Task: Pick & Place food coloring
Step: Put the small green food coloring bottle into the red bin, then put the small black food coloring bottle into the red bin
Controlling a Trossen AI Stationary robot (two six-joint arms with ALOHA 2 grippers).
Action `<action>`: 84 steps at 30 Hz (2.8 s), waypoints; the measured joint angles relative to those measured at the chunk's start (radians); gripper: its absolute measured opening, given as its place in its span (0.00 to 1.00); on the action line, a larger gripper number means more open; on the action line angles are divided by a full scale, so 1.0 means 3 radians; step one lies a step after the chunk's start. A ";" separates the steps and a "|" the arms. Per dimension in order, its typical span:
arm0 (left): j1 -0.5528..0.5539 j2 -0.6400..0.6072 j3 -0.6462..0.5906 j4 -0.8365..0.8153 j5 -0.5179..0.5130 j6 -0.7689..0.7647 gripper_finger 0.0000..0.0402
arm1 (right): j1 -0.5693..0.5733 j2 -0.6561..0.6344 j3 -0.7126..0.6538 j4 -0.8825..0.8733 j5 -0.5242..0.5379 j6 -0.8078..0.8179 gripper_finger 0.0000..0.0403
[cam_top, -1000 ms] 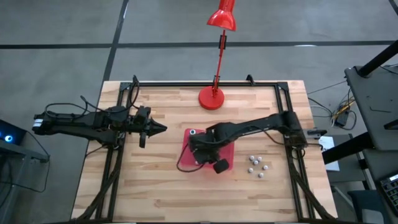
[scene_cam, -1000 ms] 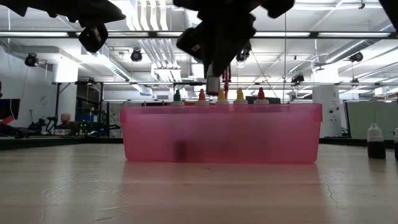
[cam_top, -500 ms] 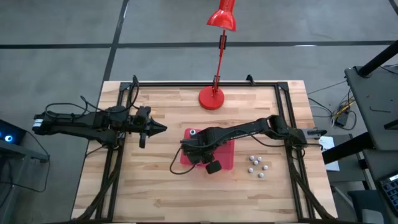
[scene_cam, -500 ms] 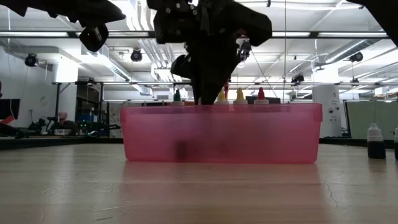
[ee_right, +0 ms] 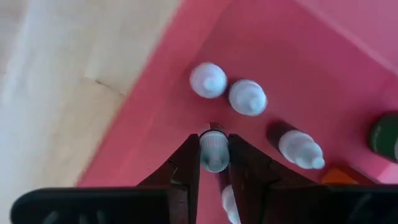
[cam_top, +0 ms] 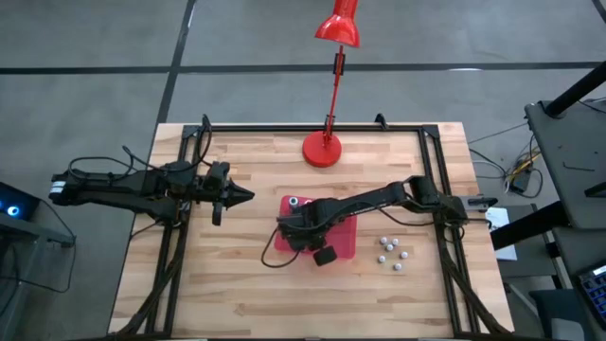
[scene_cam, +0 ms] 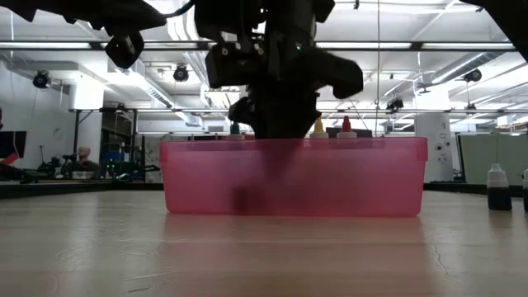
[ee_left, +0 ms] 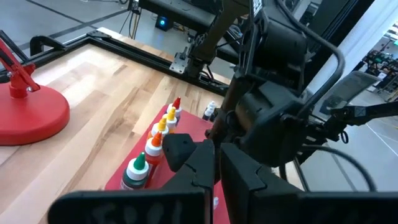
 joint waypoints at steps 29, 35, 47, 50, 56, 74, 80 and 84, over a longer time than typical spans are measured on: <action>0.0000 0.0001 -0.0001 0.0000 -0.0001 0.0003 0.00 | -0.0003 -0.0011 -0.0066 0.0148 0.0061 -0.0113 0.26; -0.0001 0.0000 0.0000 0.0000 -0.0001 0.0003 0.00 | -0.0003 -0.0011 -0.0066 0.0147 0.0060 -0.0112 0.24; 0.0000 0.0000 0.0000 0.0000 -0.0001 -0.0004 0.00 | -0.0003 -0.0013 0.0037 0.0040 0.0043 -0.0112 0.26; 0.0000 0.0000 0.0000 0.0000 -0.0001 -0.0005 0.00 | -0.0002 -0.0013 0.0081 0.0040 0.0023 -0.0142 0.27; 0.0000 0.0000 0.0000 0.0000 -0.0001 -0.0006 0.00 | -0.0001 -0.0018 0.0097 0.0038 -0.0031 -0.0129 0.31; -0.0001 0.0001 0.0000 0.0001 0.0000 -0.0011 0.00 | -0.0001 -0.0564 0.0096 -0.0161 -0.0035 -0.0041 0.33; 0.0000 0.0000 0.0000 0.0002 -0.0001 -0.0010 0.00 | 0.0000 -0.0874 0.0031 -0.0161 -0.0039 0.0108 0.30; -0.0001 0.0001 0.0000 0.0001 -0.0001 -0.0010 0.00 | 0.0007 -0.1128 -0.0104 -0.0162 -0.0040 0.0231 0.29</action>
